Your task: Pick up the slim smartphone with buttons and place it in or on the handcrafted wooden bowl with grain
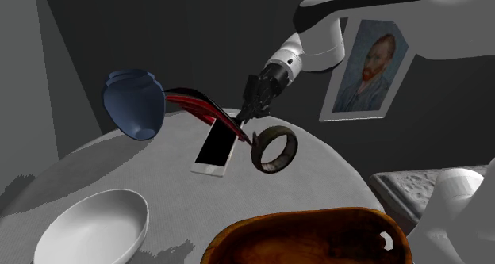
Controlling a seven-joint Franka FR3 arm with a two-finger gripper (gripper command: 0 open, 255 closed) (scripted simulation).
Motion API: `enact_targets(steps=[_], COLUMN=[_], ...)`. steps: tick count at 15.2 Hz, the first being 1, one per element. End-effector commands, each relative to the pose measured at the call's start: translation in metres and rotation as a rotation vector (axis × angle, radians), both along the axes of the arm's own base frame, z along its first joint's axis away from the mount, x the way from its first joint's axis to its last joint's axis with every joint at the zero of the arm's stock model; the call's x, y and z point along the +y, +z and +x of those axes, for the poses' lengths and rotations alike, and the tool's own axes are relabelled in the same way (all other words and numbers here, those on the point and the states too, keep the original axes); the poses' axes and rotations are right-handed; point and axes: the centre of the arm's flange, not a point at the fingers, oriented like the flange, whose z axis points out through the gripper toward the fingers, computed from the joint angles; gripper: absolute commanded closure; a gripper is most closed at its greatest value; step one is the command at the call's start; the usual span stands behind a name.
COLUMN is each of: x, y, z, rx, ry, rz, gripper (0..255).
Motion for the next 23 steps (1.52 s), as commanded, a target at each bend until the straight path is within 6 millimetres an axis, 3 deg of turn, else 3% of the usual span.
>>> enact_targets(steps=[1,9,23], x=[0.000,0.000,-0.007], y=[0.011,0.048,0.069], z=[-0.001,-0.001,-0.184], rx=[0.000,0.000,0.000], ry=[0.000,0.000,0.000], rz=[0.000,0.000,0.000], gripper=[255,255,255])
